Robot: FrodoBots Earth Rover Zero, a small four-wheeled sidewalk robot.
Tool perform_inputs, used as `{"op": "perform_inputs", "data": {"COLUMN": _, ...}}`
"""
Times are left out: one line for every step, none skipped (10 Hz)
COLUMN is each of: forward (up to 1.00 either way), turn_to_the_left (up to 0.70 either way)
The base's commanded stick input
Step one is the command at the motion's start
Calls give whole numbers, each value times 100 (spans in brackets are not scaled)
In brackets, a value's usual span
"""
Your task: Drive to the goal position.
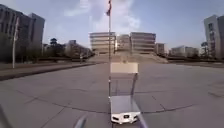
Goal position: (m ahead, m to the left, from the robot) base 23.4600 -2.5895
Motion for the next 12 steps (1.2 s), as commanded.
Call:
{"op": "perform_inputs", "data": {"forward": 70, "turn_to_the_left": 14}}
{"op": "perform_inputs", "data": {"forward": 70, "turn_to_the_left": 14}}
{"op": "perform_inputs", "data": {"forward": 70, "turn_to_the_left": 14}}
{"op": "perform_inputs", "data": {"forward": 70, "turn_to_the_left": 14}}
{"op": "perform_inputs", "data": {"forward": 70, "turn_to_the_left": 14}}
{"op": "perform_inputs", "data": {"forward": 70, "turn_to_the_left": 14}}
{"op": "perform_inputs", "data": {"forward": 70, "turn_to_the_left": 14}}
{"op": "perform_inputs", "data": {"forward": 35, "turn_to_the_left": 42}}
{"op": "perform_inputs", "data": {"forward": 0, "turn_to_the_left": 70}}
{"op": "perform_inputs", "data": {"forward": 0, "turn_to_the_left": 70}}
{"op": "perform_inputs", "data": {"forward": 0, "turn_to_the_left": 70}}
{"op": "perform_inputs", "data": {"forward": 0, "turn_to_the_left": 70}}
